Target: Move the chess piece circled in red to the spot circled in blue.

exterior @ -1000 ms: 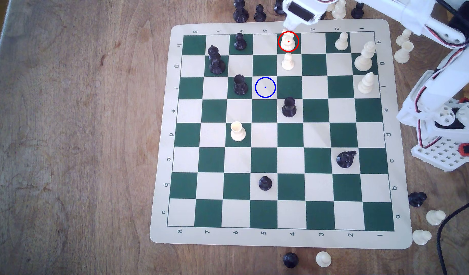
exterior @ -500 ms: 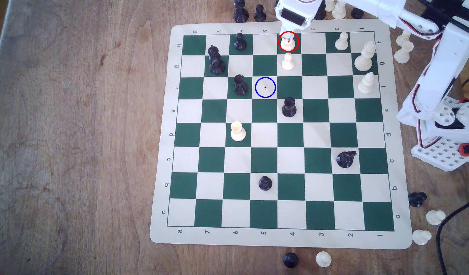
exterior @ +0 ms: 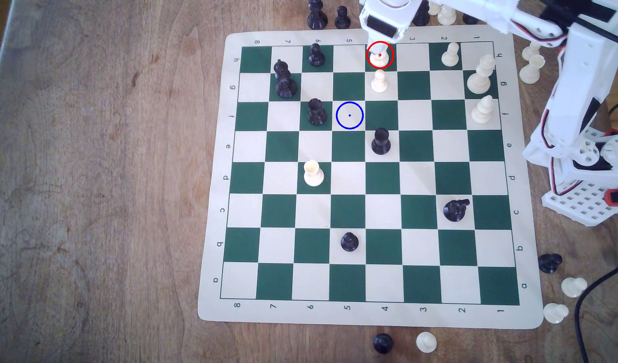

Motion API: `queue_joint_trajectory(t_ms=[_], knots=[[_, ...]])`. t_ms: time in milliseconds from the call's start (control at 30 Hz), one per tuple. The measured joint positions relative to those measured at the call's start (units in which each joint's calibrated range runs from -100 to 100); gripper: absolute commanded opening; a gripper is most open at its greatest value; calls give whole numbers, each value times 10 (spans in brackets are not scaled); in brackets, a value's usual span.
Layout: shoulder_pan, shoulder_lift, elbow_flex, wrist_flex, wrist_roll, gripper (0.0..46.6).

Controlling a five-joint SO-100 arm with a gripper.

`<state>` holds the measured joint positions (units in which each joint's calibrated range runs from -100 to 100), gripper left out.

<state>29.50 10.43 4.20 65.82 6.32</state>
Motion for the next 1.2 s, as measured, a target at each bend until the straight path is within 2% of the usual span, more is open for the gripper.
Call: queue_joint_trajectory(t_ms=[433, 600, 800, 1200], knots=[[-17, 14, -12, 0, -7, 87], [-19, 14, -12, 10, -7, 34], [-18, 14, -12, 16, -7, 5], [-18, 14, -12, 12, -2, 3]])
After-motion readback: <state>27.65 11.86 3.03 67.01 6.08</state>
